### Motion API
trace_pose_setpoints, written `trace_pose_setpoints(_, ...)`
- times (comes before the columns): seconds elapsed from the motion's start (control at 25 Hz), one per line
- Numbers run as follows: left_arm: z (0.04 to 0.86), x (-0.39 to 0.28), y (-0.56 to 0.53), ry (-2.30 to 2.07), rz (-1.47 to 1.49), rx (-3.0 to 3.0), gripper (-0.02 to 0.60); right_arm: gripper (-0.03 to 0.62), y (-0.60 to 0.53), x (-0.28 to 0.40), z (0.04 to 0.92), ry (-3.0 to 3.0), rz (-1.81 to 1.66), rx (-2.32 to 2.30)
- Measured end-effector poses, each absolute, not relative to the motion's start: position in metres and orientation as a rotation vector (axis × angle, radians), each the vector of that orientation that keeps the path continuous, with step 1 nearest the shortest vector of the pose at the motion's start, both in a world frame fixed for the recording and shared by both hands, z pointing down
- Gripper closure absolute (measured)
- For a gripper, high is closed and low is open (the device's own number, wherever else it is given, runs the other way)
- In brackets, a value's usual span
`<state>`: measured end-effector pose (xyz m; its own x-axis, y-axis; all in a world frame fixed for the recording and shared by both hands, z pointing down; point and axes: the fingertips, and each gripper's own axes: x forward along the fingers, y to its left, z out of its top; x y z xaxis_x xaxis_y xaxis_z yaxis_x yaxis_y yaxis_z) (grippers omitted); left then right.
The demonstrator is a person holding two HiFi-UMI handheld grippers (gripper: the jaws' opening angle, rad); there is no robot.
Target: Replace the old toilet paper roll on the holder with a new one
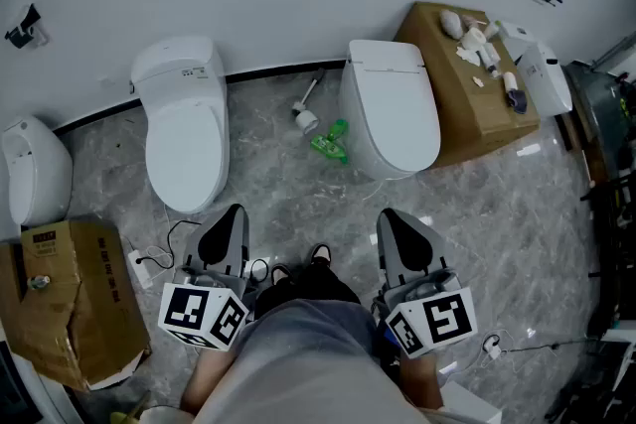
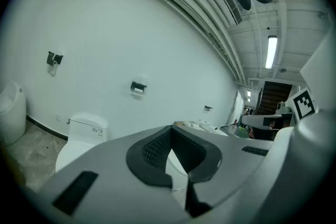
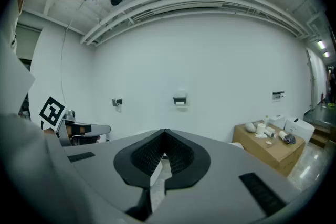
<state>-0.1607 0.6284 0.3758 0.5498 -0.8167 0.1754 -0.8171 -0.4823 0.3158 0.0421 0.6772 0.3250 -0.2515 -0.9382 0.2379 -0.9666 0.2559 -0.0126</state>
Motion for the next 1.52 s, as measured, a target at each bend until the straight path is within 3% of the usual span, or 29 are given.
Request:
trace_pose_setpoints(0.76,0.381,-0.123,0.605,-1.382,0.001,2.391,0.577,0.576,0.648,0.067,0.335,-2.426,0.181,1.65)
trace_pose_setpoints(1.52,0.362,-0.027,0.565,-1.39,-0.002,2.469,0.577,0.576,0.605,0.154,0.327,-2.494,0.135,1.668)
